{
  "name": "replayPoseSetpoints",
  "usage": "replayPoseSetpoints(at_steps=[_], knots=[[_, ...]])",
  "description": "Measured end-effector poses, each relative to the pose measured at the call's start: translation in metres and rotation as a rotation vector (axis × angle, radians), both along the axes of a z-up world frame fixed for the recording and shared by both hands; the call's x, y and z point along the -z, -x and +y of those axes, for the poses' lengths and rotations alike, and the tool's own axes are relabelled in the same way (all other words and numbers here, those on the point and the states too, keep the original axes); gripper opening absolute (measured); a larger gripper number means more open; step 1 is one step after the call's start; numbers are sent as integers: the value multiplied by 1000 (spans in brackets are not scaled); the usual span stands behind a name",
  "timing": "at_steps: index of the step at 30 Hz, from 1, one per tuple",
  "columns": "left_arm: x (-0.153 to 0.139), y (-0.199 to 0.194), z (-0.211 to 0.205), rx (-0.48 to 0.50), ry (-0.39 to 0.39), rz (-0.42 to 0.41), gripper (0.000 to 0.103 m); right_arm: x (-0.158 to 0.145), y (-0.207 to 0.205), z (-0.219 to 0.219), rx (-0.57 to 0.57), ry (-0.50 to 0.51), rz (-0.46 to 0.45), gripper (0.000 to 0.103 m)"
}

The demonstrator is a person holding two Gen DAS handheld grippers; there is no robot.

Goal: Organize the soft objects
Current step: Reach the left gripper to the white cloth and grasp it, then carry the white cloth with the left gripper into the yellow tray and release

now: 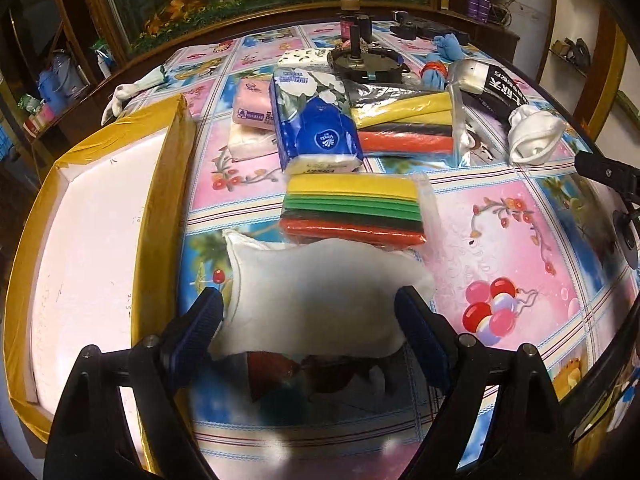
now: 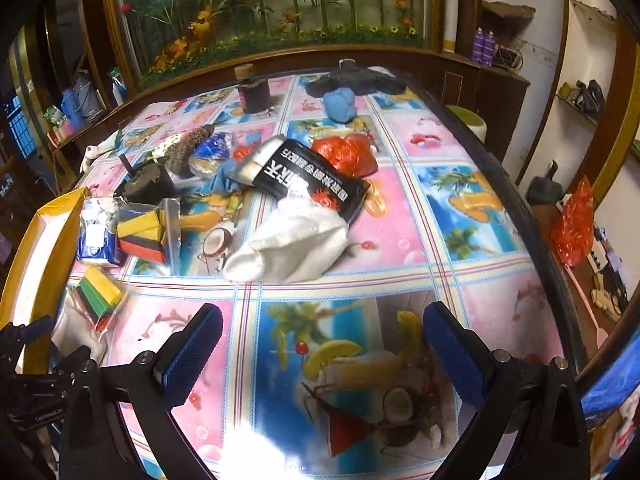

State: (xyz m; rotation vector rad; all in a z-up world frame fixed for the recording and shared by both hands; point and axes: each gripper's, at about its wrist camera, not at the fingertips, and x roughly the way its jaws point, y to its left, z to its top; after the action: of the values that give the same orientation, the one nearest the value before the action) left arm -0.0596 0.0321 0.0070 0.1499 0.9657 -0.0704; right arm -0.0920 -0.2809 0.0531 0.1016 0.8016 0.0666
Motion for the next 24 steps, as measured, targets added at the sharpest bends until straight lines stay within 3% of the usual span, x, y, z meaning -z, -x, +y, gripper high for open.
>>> replayPoseSetpoints(at_steps=[1, 2, 3, 6, 8, 11, 12, 13, 14, 19, 24], knots=[[-2, -1, 2, 22, 37, 6, 41, -1, -2, 1, 0, -9, -1, 101], [-3, 0, 6, 52, 125, 28, 25, -3, -5, 3, -4, -20, 0, 101], [-5, -1, 6, 52, 158, 42, 19, -1, -11, 4, -10, -26, 2, 101], [-10, 4, 10, 47, 171, 28, 15, -2, -27, 13, -18, -30, 10, 101], [-14, 8, 18, 60, 250, 23, 14, 4, -40, 18, -7, -22, 21, 101], [-29, 16, 24, 76, 298, -24, 14, 12, -54, 26, -3, -7, 46, 88], [-35, 19, 27, 79, 305, -42, 14, 17, -58, 27, -9, -12, 63, 71], [-40, 20, 29, 76, 311, -55, 14, 21, -62, 27, -15, -29, 84, 40], [-45, 21, 32, 74, 326, -68, 14, 27, -68, 26, -23, -60, 119, 28], [-71, 32, 55, 69, 403, -138, 14, 17, -52, 23, -54, -100, 83, 17], [-87, 41, 80, 38, 422, -201, 14, -12, -20, 35, -111, -71, 5, 14]])
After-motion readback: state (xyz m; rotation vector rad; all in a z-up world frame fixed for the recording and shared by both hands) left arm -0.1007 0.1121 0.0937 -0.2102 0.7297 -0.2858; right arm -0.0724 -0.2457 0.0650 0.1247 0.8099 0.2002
